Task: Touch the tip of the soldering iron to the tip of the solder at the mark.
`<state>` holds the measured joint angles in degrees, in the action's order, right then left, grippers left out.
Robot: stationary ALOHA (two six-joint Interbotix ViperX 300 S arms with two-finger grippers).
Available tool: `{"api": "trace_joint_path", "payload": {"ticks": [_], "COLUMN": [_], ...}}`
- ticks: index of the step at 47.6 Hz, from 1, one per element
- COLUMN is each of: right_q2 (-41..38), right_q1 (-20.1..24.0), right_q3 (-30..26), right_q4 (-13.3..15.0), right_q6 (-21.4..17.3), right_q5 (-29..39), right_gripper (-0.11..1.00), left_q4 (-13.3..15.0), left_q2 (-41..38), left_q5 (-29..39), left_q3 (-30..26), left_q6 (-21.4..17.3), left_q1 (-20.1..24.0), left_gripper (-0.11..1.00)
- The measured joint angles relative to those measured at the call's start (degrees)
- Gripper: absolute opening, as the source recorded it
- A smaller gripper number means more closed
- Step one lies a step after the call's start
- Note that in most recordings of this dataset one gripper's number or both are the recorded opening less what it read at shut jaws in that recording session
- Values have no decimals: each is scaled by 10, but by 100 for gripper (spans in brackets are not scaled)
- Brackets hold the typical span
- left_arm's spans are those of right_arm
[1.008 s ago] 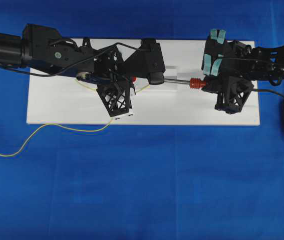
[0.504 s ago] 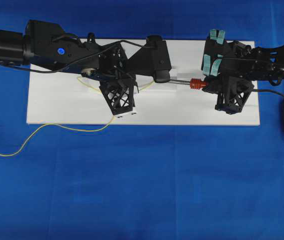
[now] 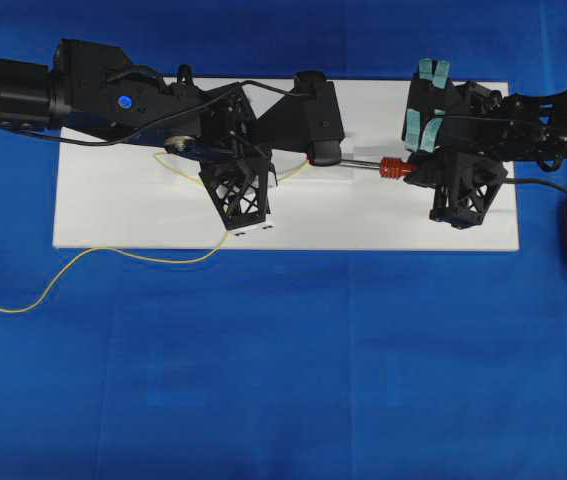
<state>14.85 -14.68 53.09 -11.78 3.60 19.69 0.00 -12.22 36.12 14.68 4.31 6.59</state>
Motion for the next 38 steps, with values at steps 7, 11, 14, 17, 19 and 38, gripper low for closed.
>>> {"api": "trace_joint_path", "payload": {"ticks": [7, 11, 14, 17, 19, 38], "right_q2": [0, 1, 1, 1, 1, 0], "right_q1": [0, 0, 0, 0, 0, 0], "right_q3": [1, 0, 0, 0, 1, 1], "right_q4": [0, 0, 0, 0, 0, 0], "right_q6": [0, 0, 0, 0, 0, 0], "right_q5": [0, 0, 0, 0, 0, 0], "right_gripper": [6, 6, 6, 6, 6, 6], "left_q4": [0, 0, -1, -1, -1, -1], "left_q2": [-4, -4, -4, -5, -4, -4], "left_q5": [1, 2, 2, 4, 4, 7], "left_q3": [-6, -8, -9, -9, -9, -9], "left_q6": [0, 0, 0, 0, 0, 1], "left_q1": [1, 1, 2, 2, 2, 3], "left_gripper": [3, 3, 3, 3, 3, 3]}}
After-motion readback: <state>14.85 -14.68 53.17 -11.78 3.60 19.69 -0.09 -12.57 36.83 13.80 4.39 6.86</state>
